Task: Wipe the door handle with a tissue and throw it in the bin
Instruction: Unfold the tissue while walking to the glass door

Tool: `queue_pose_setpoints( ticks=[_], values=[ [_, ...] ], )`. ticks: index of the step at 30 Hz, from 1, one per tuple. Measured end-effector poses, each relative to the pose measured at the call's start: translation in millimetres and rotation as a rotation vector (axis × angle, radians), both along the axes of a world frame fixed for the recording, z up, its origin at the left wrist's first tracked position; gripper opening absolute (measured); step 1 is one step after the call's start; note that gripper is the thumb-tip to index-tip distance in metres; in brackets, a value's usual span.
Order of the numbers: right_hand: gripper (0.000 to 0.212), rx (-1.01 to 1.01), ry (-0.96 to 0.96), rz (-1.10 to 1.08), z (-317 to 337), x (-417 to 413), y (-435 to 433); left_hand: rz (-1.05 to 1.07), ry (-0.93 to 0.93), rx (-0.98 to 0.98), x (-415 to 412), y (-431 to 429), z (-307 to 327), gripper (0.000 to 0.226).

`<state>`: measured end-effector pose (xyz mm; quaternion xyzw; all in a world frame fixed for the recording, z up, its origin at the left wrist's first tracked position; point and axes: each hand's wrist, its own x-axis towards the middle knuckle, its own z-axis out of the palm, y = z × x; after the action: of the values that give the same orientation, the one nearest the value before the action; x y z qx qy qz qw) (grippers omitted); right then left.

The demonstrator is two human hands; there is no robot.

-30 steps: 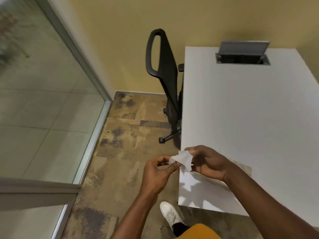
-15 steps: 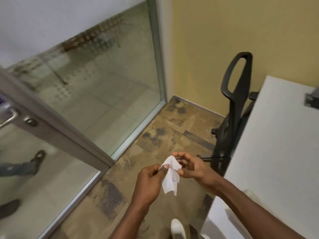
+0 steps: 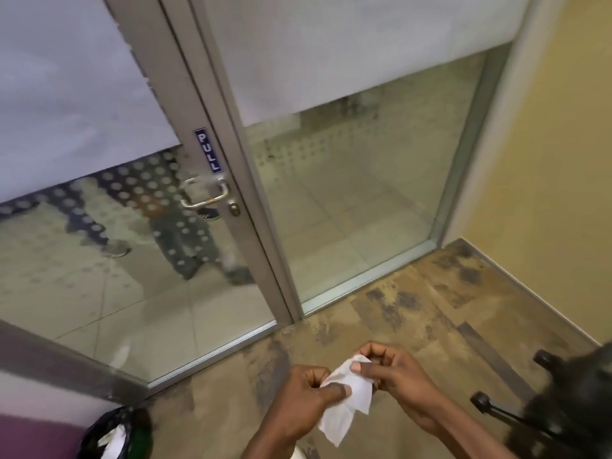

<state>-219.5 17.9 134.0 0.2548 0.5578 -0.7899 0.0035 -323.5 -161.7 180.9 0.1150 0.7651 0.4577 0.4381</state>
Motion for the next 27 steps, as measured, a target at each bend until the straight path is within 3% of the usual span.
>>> queue_pose_setpoints(
  ticks=[4,8,12,15,20,23,27],
  values=[
    [0.041,-0.049,0.01,0.039,7,-51,-16,0.221,0.066,-0.003,-39,-21,2,0.031],
    [0.054,-0.008,-0.005,0.037,16,-101,-34,0.391,-0.005,0.039,-82,-37,3,0.021],
    [0.066,-0.023,0.058,0.088,17,-146,-49,0.358,0.073,0.042,-127,-54,-6,0.016],
    [0.077,0.105,0.058,0.205,18,-172,-59,0.259,0.186,0.007,-155,-63,-9,0.011],
    [0.031,0.148,0.064,0.203,19,-206,-71,0.14,0.349,-0.036,-193,-67,-1,0.029],
    [0.009,0.111,0.033,0.211,19,-218,-70,0.153,0.352,-0.065,-208,-66,8,0.03],
    [0.024,0.027,-0.002,0.147,19,-238,-55,0.196,0.291,-0.028,-230,-63,8,0.018]
  ],
)
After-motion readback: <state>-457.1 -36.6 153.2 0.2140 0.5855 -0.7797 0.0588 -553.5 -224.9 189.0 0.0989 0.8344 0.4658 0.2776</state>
